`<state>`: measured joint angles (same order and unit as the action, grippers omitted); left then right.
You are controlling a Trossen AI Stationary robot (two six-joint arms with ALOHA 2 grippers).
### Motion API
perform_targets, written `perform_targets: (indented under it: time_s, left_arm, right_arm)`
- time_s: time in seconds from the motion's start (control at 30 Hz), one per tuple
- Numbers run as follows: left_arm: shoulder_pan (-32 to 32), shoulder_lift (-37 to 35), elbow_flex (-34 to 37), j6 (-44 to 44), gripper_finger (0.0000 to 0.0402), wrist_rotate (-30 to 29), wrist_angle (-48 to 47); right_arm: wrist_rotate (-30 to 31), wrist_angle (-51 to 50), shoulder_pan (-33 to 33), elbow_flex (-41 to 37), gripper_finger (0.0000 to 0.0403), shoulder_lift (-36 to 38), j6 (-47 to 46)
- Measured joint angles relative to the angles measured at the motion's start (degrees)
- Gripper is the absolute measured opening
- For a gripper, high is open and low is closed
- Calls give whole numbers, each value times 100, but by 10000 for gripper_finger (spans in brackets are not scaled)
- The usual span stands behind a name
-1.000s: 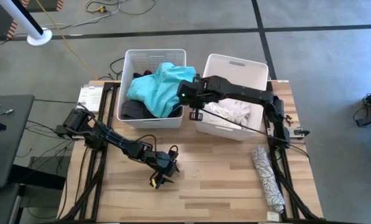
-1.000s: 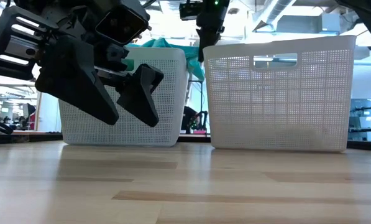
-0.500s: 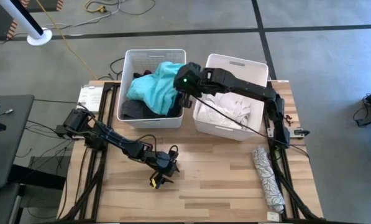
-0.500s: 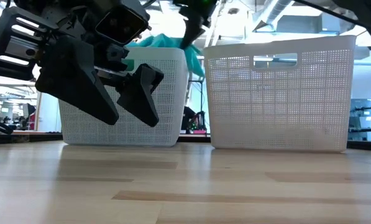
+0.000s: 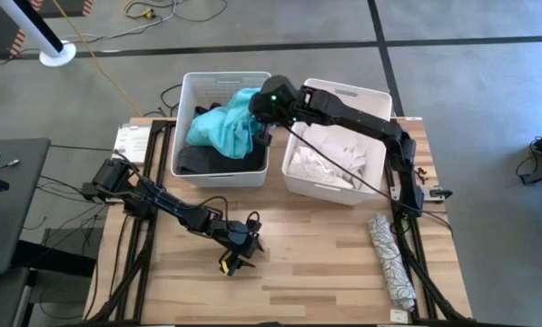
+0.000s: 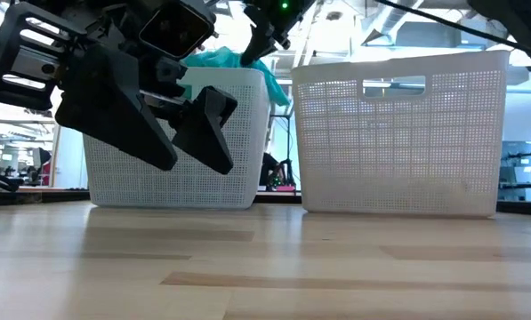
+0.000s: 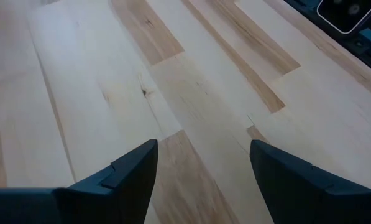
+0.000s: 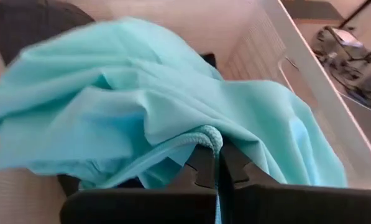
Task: Sort clothes
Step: Put the rolled light blue shorts into the left white bin
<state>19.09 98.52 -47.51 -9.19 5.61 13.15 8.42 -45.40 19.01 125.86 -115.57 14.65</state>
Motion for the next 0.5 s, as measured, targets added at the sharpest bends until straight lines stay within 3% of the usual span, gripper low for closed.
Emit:
perform_targets:
  time_s: [0.5]
  left_arm:
    - [1,0,0,-3,249,0,96]
  right_arm:
    - [-738,1256,148,-867,1,0,-21]
